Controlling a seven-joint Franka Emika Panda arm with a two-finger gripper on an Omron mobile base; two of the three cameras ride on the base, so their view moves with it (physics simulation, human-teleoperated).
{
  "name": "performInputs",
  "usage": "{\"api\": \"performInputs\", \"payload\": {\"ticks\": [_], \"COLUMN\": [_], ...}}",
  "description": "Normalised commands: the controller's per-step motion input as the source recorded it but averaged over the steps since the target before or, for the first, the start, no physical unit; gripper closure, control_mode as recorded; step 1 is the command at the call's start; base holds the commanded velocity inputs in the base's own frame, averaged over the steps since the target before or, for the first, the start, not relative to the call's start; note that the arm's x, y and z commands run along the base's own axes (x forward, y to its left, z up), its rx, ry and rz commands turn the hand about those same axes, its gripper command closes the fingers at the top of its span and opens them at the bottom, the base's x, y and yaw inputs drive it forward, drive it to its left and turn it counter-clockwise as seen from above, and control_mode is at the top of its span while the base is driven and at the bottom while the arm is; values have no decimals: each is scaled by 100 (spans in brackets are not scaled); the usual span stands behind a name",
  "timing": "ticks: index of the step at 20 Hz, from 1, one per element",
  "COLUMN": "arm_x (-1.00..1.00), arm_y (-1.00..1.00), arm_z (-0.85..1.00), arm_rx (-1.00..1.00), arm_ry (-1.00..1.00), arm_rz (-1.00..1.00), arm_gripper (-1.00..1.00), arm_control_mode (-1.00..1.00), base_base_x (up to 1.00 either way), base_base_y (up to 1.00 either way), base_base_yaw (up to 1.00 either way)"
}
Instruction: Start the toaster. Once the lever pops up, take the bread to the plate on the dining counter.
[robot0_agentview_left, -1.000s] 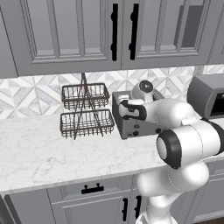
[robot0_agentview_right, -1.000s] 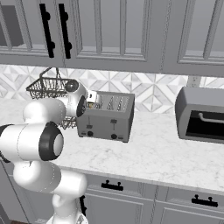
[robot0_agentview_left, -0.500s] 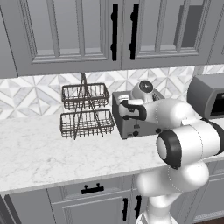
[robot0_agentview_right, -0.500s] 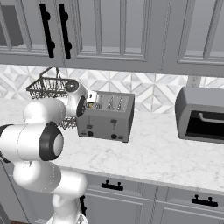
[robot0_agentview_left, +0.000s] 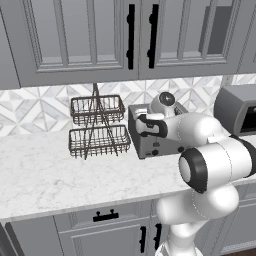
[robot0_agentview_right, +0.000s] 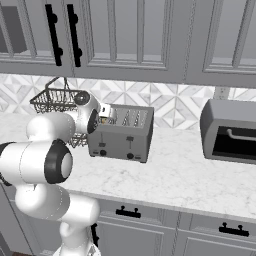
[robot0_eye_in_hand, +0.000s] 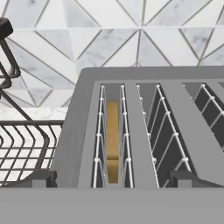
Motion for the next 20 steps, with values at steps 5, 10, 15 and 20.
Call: {"api": "performInputs", "payload": {"ticks": [5, 10, 15, 20], "arm_x": [0, 0, 0, 0], "arm_y": [0, 0, 0, 0], "arm_z": [0, 0, 0, 0], "arm_rx": [0, 0, 0, 0], "arm_ry": [0, 0, 0, 0], "arm_rz": [0, 0, 0, 0], "arm_gripper": [-100, -100, -100, -100], "arm_control_mode": [-100, -100, -100, -100], "base_base_x": [0, 0, 0, 0], "base_base_y": [0, 0, 0, 0], "base_base_yaw": [0, 0, 0, 0]}}
